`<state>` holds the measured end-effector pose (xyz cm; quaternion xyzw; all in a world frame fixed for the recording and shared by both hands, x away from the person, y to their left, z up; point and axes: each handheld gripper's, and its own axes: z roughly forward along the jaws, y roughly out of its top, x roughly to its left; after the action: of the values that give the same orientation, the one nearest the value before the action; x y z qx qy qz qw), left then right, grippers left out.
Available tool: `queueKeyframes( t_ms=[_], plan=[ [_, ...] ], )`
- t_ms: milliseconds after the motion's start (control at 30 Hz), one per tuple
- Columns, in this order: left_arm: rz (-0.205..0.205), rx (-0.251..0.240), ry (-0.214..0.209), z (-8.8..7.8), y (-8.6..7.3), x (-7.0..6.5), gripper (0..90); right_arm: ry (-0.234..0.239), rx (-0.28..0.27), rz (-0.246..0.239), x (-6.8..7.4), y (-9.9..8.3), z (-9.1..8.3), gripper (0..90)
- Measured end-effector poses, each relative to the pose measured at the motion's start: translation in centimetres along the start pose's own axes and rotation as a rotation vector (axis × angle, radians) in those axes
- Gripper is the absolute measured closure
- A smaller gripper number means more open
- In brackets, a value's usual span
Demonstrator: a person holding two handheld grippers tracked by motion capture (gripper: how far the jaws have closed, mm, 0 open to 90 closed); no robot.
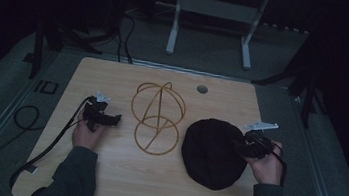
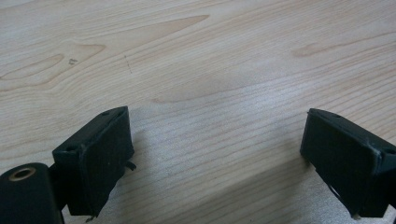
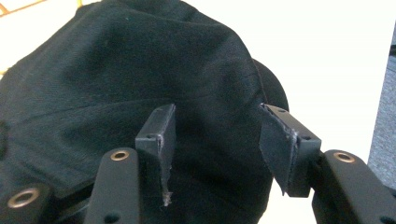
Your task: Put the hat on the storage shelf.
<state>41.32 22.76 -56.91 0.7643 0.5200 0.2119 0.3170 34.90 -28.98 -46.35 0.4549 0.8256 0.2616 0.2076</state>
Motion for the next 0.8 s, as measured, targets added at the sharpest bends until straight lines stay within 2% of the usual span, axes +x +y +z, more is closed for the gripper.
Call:
queueKeyframes(
  t_ms=[233, 500, 800],
  plan=[
    [0.0, 0.0, 0.0, 0.0, 0.0, 0.0, 8.8, 0.013, 0.02, 0.018, -0.6, 0.8, 0.9, 46.1],
    [0.0, 0.002, 0.0, 0.0, 0.0, 0.0, 8.8, 0.008, 0.043, 0.011, -1.1, 2.4, 1.9, 45.5],
    [0.0, 0.002, 0.0, 0.0, 0.0, 0.0, 8.7, -0.003, 0.102, -0.002, -1.6, 3.3, 3.4, 45.2]
  ],
)
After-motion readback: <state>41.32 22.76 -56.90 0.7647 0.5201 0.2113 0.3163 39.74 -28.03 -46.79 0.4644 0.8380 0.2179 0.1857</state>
